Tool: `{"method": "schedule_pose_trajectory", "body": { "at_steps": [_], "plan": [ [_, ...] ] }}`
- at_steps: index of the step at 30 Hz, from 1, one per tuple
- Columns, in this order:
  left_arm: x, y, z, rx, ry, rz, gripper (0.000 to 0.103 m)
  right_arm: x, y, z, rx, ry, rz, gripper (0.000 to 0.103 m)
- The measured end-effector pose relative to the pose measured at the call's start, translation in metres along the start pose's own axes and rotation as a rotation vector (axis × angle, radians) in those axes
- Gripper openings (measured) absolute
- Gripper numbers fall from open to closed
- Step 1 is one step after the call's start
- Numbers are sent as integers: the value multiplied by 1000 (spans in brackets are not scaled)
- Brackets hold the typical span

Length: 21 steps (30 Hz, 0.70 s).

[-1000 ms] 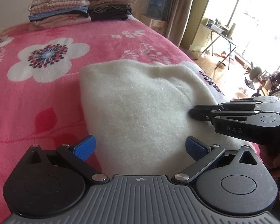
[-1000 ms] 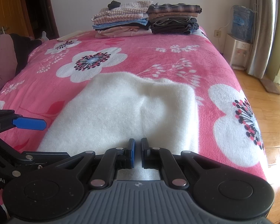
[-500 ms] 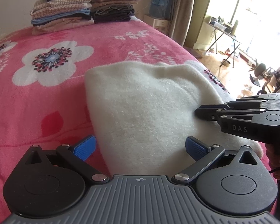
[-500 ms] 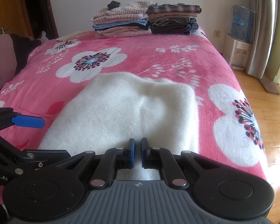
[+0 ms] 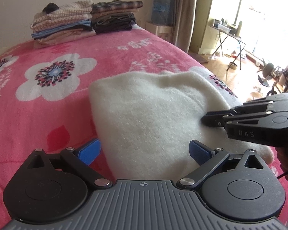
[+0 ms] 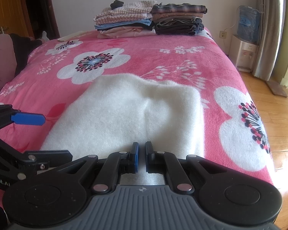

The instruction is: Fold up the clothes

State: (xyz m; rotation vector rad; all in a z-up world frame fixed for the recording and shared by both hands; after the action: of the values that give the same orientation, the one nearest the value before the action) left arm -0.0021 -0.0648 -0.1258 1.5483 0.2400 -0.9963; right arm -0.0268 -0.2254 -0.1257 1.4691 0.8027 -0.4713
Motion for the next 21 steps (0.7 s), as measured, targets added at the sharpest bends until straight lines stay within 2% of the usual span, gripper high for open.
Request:
{"method": "schedule_pose_trajectory", "body": {
  "at_steps": [21],
  "plan": [
    [-1,1,1,17,18,18,95,0,-1,-1,2,-4,2,6]
  ]
}}
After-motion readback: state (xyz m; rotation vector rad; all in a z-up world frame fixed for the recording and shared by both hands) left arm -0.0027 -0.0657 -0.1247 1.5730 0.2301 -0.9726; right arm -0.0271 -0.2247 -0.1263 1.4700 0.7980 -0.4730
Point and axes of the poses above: each gripper's, at about its wrist camera, not at the fingertips, and x roughly the way its jaws point, z to its right, y to its top, the point moved 5 cm from there along x, roughly the way its jaws point
